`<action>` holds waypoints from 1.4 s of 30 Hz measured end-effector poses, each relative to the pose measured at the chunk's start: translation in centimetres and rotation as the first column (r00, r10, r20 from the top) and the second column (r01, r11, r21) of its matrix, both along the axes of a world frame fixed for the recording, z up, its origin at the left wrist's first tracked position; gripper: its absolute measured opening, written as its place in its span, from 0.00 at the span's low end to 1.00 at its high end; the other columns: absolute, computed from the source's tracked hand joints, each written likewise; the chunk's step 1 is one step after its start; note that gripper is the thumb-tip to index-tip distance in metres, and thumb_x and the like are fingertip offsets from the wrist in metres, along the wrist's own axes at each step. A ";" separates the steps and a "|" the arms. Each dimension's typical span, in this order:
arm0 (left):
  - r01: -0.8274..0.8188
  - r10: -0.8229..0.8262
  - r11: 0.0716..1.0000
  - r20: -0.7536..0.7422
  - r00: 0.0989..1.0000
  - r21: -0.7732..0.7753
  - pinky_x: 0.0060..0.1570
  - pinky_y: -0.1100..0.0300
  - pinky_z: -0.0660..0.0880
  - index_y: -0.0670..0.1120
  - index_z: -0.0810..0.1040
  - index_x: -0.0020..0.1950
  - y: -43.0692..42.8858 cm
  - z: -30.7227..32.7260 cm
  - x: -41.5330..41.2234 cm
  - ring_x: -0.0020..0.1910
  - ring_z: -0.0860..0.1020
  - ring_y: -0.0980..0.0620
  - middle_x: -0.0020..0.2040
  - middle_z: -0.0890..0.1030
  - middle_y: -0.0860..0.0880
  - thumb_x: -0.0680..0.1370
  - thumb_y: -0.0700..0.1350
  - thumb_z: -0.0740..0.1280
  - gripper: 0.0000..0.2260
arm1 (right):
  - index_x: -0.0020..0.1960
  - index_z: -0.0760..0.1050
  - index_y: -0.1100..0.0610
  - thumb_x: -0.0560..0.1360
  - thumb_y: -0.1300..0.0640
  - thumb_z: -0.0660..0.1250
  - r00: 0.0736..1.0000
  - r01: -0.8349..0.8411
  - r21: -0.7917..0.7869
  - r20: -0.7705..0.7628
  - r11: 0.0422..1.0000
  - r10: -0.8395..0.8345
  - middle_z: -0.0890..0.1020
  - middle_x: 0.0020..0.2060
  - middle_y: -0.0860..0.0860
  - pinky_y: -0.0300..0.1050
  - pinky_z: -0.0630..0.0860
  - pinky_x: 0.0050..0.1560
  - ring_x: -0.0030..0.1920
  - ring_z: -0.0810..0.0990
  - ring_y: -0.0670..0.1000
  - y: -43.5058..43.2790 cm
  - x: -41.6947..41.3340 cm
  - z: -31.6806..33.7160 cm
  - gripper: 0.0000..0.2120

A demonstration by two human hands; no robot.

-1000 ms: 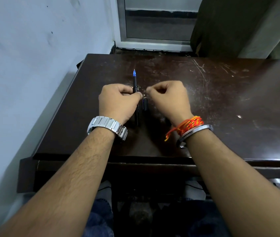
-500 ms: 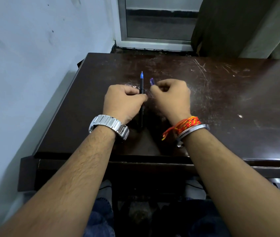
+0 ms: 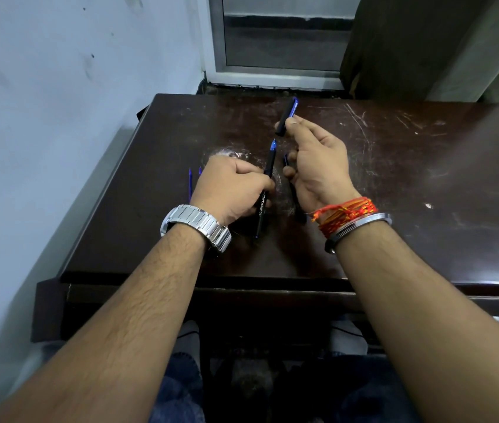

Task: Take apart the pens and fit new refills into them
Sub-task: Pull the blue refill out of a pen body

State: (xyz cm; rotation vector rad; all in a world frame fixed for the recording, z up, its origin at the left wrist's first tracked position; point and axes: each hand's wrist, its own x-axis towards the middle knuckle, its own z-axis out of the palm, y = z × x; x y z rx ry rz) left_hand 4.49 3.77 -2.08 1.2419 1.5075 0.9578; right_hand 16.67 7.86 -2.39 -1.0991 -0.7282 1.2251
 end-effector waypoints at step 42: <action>-0.046 0.062 0.978 -0.074 0.995 0.206 0.42 0.40 0.82 0.54 0.86 0.35 0.3 -1.3 -0.2 0.30 0.81 0.49 0.29 0.84 0.50 0.72 0.44 0.76 0.07 | 0.49 0.84 0.48 0.70 0.62 0.62 0.971 -0.208 0.116 0.146 0.971 0.190 0.78 0.25 0.43 0.35 0.67 0.23 0.22 0.70 0.41 -0.4 -1.0 -1.2 0.16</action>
